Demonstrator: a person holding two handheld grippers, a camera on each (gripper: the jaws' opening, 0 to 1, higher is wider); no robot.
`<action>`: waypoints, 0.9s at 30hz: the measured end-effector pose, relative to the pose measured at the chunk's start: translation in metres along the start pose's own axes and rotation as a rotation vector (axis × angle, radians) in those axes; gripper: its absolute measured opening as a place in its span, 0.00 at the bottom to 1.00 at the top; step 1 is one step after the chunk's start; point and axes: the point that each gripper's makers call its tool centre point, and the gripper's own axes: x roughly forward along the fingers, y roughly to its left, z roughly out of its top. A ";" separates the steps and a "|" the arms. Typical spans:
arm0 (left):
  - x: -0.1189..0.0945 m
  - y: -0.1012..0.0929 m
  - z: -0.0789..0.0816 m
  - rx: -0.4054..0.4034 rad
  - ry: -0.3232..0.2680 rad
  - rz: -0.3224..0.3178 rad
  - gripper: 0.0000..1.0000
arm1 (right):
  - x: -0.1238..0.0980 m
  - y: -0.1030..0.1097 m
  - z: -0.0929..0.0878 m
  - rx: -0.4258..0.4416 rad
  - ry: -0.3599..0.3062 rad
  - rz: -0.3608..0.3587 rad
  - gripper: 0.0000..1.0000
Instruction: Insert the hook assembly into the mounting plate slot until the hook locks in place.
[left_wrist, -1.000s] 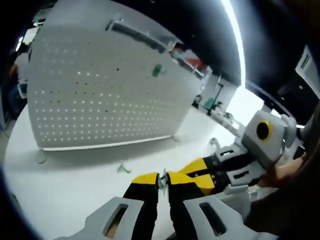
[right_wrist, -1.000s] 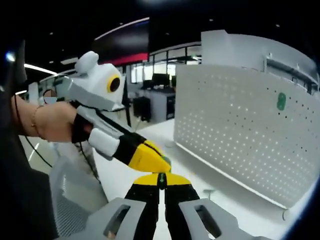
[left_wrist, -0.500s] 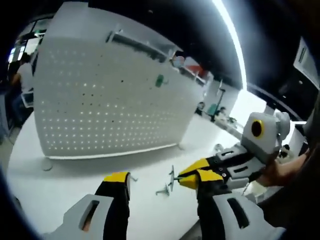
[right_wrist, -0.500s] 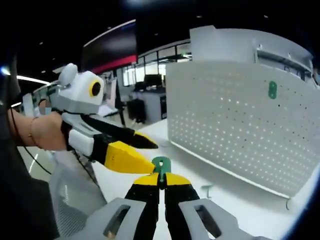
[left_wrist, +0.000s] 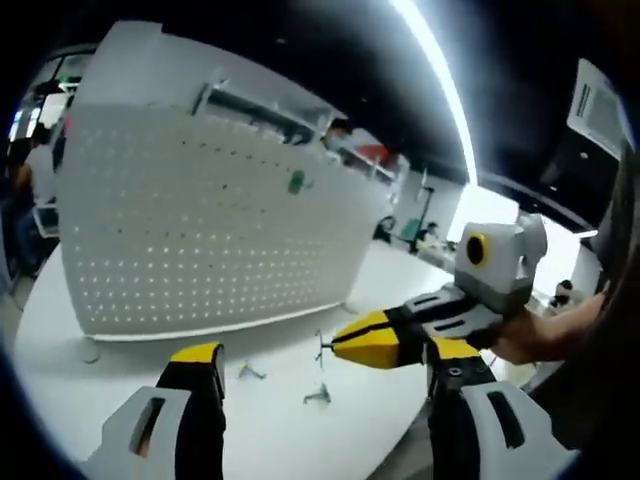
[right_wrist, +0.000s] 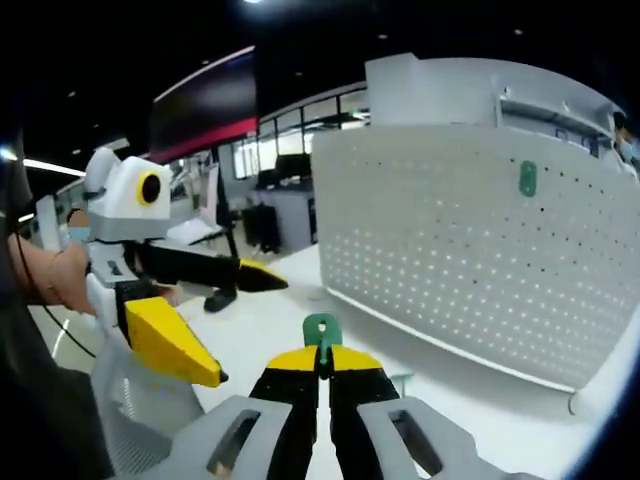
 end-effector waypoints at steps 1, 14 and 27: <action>0.000 -0.002 0.002 0.010 -0.010 -0.007 0.88 | 0.000 -0.002 0.001 0.001 -0.002 -0.005 0.00; 0.002 -0.010 0.011 0.049 -0.058 -0.033 1.00 | -0.005 -0.035 0.025 0.048 -0.103 -0.112 0.00; -0.004 -0.007 0.018 0.062 -0.083 -0.007 1.00 | -0.011 -0.087 0.058 0.097 -0.239 -0.249 0.00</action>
